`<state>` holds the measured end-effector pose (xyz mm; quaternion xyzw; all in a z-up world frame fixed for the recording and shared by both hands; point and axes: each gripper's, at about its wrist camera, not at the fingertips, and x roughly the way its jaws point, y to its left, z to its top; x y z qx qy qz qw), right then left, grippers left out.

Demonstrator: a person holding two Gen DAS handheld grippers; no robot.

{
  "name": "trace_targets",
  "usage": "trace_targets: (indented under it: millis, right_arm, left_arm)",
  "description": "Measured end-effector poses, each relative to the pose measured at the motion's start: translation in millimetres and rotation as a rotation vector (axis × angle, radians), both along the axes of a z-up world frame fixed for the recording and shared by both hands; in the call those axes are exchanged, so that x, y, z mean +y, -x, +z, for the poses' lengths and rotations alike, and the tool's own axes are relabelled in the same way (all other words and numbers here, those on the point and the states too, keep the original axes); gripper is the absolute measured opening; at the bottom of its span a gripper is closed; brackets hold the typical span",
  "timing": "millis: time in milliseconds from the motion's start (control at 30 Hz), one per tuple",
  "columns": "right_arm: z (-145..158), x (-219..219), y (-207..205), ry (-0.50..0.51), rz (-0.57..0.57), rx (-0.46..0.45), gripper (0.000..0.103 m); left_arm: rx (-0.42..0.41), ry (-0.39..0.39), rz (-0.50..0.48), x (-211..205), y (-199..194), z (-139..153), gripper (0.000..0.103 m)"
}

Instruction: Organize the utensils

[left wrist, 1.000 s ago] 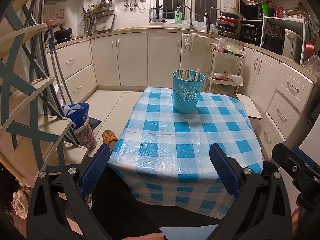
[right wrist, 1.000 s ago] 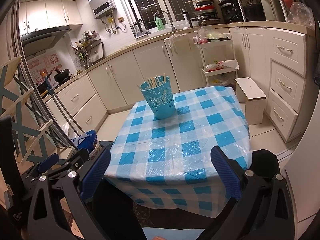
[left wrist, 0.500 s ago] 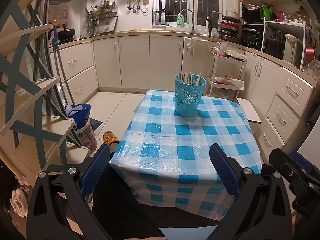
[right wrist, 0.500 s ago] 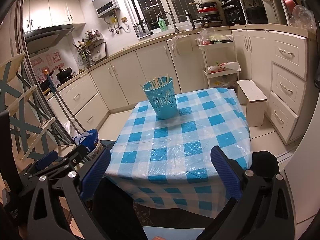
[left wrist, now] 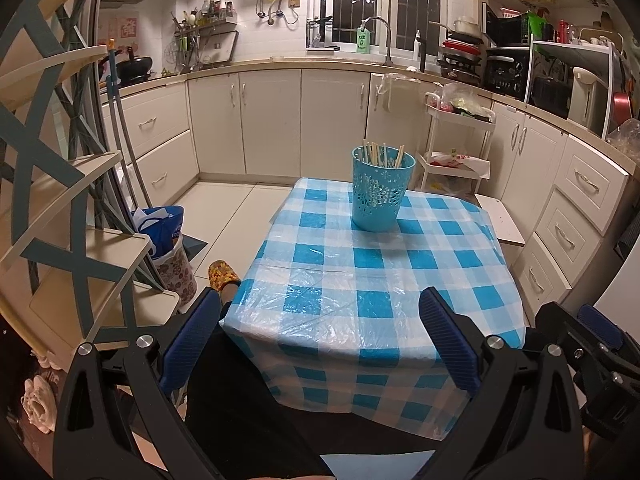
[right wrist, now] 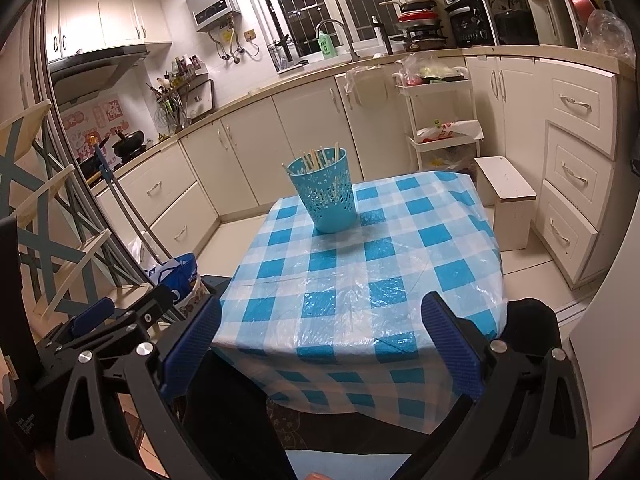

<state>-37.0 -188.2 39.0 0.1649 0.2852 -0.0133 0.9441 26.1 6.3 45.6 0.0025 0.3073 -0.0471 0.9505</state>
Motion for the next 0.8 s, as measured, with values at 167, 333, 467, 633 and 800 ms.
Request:
trace_targets:
  millis: [167, 333, 467, 633, 800]
  right_arm:
    - [0, 1, 0, -0.001, 0.000, 0.000, 0.096]
    - [-4, 3, 2, -0.002, 0.006, 0.006, 0.096]
    - [-4, 3, 2, -0.002, 0.005, 0.006, 0.096]
    - [-4, 4, 2, -0.002, 0.005, 0.006, 0.096]
    - [-7, 7, 4, -0.005, 0.007, 0.011, 0.096]
  left_arm:
    - [0.000, -0.001, 0.000, 1, 0, -1, 0.095]
    - [0.002, 0.001, 0.000, 1, 0, -1, 0.095]
    - [0.008, 0.008, 0.000, 3, 0, -4, 0.095]
    - [0.006, 0.006, 0.000, 4, 1, -6, 0.095]
    - [0.033, 0.026, -0.007, 7, -2, -11, 0.096]
